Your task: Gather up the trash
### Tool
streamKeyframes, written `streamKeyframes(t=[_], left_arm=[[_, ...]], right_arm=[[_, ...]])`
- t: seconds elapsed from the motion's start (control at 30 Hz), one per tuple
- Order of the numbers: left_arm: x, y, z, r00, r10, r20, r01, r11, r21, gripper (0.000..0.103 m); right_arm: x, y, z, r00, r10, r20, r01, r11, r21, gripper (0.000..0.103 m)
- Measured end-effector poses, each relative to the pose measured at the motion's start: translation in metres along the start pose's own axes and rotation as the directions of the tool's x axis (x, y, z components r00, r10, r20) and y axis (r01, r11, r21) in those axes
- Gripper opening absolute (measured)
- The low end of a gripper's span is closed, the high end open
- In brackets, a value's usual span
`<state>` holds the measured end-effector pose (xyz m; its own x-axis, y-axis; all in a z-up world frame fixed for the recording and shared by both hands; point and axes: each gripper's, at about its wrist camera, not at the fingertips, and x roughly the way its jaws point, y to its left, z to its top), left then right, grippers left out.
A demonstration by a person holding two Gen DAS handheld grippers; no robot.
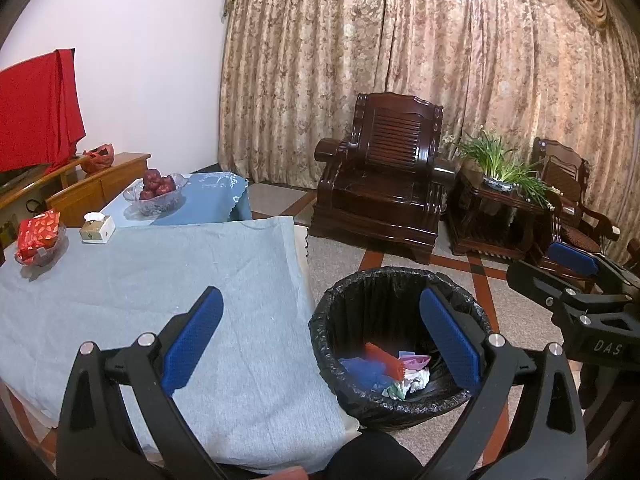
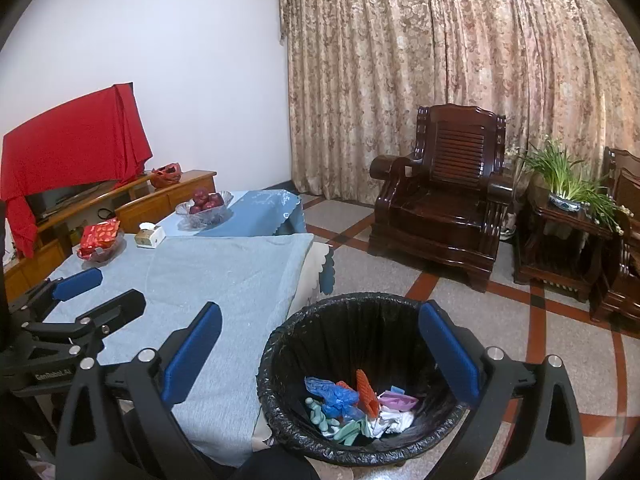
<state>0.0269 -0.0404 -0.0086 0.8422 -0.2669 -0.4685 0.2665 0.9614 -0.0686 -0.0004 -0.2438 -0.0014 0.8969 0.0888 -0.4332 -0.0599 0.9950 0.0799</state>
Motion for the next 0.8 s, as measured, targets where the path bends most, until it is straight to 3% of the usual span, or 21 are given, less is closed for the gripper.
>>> streamKeyframes(t=[0.8], left_arm=[[0.0006,-0.0002,-0.0025,1.0,0.0,0.001,0.0,1.0,0.001,0.096]], right_arm=[[0.001,0.0018,-0.002,1.0,-0.001,0.0,0.001,1.0,0.0,0.097]])
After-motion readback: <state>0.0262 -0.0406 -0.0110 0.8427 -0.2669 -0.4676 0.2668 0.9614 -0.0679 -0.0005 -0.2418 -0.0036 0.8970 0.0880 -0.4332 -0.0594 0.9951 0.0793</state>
